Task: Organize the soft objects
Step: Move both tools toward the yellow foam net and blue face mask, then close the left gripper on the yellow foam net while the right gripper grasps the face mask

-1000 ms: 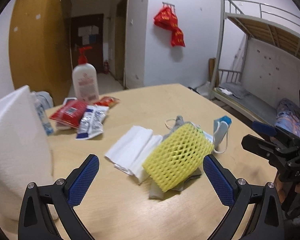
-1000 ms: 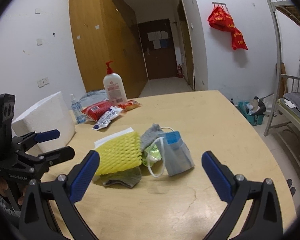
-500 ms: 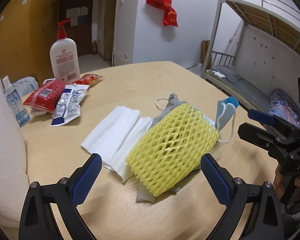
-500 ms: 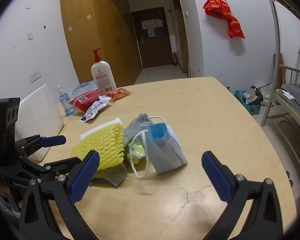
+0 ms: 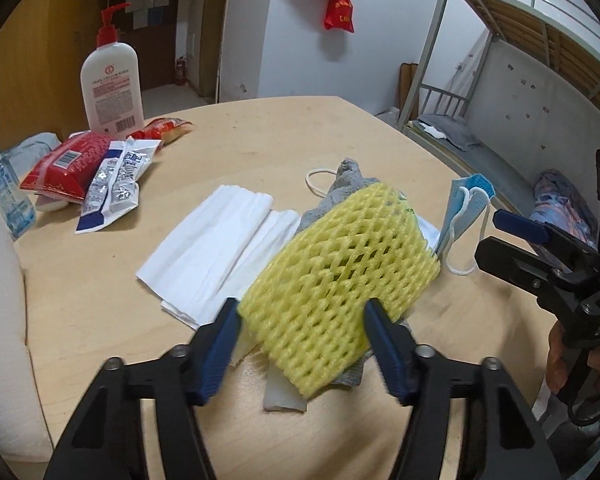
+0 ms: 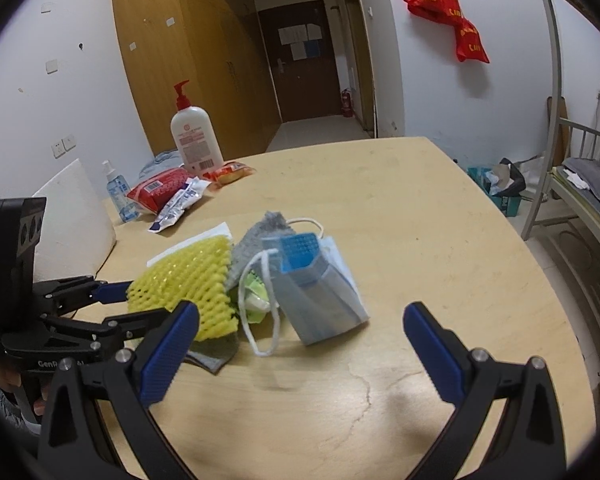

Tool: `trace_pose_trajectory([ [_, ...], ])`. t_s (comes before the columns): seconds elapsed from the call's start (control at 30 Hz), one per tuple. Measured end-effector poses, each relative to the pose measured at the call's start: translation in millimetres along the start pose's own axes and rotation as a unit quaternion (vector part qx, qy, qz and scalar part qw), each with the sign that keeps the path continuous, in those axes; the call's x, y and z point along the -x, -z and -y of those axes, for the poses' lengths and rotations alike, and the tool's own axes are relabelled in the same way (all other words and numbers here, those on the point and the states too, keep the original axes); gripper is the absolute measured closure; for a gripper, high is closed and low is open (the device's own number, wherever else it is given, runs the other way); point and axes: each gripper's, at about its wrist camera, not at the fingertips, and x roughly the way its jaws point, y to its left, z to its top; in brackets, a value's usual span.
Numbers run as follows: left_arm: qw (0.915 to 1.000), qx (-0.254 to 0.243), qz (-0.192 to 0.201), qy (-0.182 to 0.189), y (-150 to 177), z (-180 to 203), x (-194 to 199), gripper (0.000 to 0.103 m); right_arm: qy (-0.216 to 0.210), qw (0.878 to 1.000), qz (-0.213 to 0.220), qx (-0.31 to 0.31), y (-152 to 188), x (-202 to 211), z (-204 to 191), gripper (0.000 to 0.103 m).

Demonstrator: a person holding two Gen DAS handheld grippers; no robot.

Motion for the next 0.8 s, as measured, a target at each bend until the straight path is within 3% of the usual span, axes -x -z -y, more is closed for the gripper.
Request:
trace_pose_trajectory([
  [0.13,0.9999,0.004,0.005,0.01,0,-2,2,0.064,0.001,1.0,-0.003,0.001,-1,-2,1,0.0],
  [0.2,0.9998,0.008,0.01,0.012,0,-3,4,0.081,0.006,1.0,-0.003,0.005,-2,-4,0,0.0],
  [0.33,0.9996,0.012,0.015,0.019,0,-4,7,0.092,0.002,1.0,-0.006,0.006,-4,-7,1,0.0],
  [0.53,0.9989,0.014,0.032,0.031,0,-5,15,0.092,-0.001,1.0,-0.01,0.002,-7,-11,4,0.001],
  [0.63,0.9986,0.01,0.034,0.04,0,-3,17,0.093,0.003,1.0,-0.015,0.0,-6,-13,6,0.01],
  [0.7,0.9982,0.007,0.039,0.045,1,-1,19,0.093,0.005,1.0,-0.022,-0.004,-5,-16,8,0.026],
  [0.8,0.9975,0.002,0.046,0.053,1,2,23,0.093,0.014,0.999,-0.029,-0.006,-3,-19,10,0.039],
])
